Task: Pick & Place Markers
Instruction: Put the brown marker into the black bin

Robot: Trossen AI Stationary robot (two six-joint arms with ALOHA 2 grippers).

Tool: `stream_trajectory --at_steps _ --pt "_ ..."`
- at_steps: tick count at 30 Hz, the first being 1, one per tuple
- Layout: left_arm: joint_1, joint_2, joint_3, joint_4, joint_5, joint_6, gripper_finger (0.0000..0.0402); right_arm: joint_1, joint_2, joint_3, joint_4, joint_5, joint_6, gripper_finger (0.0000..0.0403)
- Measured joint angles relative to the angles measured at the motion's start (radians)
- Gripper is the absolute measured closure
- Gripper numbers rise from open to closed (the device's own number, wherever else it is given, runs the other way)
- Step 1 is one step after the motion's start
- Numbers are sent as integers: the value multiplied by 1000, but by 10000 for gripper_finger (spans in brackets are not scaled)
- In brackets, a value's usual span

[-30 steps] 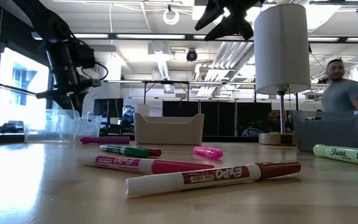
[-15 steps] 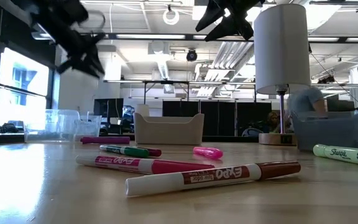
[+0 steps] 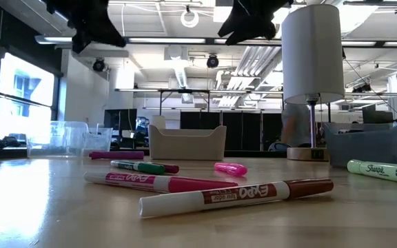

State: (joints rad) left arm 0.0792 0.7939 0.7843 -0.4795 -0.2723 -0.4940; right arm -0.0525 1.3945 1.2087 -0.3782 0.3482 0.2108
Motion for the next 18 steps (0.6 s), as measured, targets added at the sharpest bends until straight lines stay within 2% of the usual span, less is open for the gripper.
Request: stream_trajectory --at_steps 2,6,10,15,16,18 --pt "-86 40 -20 0 -8 0 399 1 0 0 -10 -28 -7 211" --pt "-198 136 -28 4 74 104 397 1 2 0 -58 -162 8 222" --pt "-270 234 -28 25 61 175 400 44 8 -1 -130 -140 27 271" --pt "-355 277 -27 74 52 308 401 149 8 -1 -211 -90 102 378" --pt "-373 277 -26 80 52 329 401 175 8 -1 -222 -85 130 390" --pt "-403 270 -27 72 52 364 401 232 17 -1 -225 -43 183 389"
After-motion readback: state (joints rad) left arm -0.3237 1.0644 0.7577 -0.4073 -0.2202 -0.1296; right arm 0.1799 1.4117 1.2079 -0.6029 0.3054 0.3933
